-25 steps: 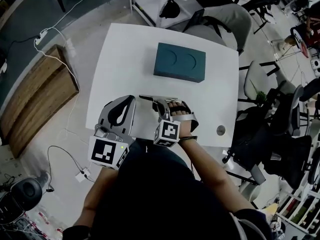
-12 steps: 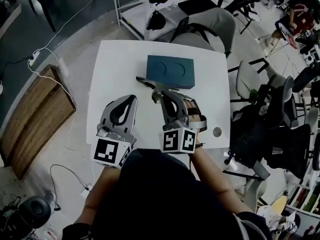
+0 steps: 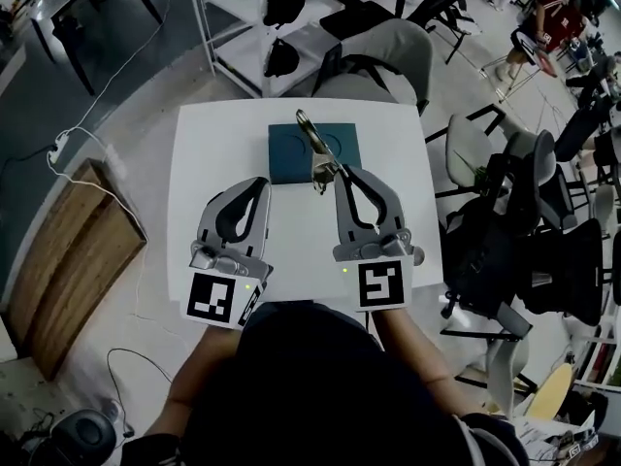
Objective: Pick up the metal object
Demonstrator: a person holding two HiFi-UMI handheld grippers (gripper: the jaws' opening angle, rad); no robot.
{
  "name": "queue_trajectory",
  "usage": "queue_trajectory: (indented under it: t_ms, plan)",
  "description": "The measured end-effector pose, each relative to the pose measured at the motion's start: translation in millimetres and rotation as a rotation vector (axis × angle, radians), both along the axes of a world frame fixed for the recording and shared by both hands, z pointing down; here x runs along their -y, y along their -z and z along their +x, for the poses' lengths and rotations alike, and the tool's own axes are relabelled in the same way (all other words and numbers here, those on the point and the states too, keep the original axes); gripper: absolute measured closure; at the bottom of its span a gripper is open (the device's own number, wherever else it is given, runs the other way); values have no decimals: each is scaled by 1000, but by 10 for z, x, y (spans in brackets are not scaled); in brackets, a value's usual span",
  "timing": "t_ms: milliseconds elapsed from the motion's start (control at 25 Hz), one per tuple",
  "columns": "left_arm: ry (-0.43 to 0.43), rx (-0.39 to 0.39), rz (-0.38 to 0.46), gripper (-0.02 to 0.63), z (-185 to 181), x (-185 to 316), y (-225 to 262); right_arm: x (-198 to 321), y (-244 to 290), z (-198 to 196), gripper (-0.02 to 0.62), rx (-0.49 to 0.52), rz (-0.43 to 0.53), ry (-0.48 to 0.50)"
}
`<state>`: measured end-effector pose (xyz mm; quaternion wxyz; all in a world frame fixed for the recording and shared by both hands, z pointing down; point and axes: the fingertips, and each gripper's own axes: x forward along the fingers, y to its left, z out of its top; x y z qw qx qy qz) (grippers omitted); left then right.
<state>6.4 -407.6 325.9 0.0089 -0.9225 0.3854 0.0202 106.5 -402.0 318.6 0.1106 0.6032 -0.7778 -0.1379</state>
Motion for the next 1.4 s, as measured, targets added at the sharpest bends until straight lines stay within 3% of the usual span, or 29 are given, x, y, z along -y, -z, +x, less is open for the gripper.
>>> queue_trajectory:
  t_ms: [160,440,1400]
  plan:
    - [4,-6,52,580,51,-28,232,-112,196,178,566,187,23,-39]
    - [30,-24,88,580,8,-57,508,-241,373,313,566,280,52,-72]
    - [36,-12,94,580,76,-305,530,-529,428,457,566,312,64,-75]
